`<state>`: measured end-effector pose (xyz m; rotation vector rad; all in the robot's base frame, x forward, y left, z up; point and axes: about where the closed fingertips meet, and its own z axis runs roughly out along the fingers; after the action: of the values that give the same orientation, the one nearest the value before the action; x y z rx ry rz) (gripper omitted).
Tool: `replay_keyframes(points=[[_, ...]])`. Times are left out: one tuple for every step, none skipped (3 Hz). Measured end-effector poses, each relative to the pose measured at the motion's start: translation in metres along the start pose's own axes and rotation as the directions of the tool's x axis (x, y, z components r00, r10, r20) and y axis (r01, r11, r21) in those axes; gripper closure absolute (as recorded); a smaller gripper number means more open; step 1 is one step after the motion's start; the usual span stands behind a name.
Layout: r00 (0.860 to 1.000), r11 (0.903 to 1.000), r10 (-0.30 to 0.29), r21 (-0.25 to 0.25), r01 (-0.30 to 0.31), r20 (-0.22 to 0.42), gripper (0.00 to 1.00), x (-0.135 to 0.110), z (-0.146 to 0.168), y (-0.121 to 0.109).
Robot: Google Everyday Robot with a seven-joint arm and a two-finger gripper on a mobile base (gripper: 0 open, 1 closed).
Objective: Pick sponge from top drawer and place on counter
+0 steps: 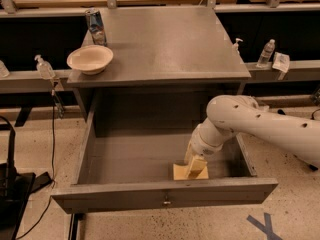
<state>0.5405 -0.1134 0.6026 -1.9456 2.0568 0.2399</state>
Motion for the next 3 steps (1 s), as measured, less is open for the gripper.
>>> replay_keyframes(points=[[1.0,1.0,0.0,0.0,0.0,0.0,1.0,0.0,-0.0001,-0.0001],[1.0,1.0,0.0,0.0,0.0,0.0,1.0,0.0,-0.0001,-0.0001],[1.0,1.0,0.0,0.0,0.0,0.0,1.0,-0.0001,-0.0002,-0.0001]])
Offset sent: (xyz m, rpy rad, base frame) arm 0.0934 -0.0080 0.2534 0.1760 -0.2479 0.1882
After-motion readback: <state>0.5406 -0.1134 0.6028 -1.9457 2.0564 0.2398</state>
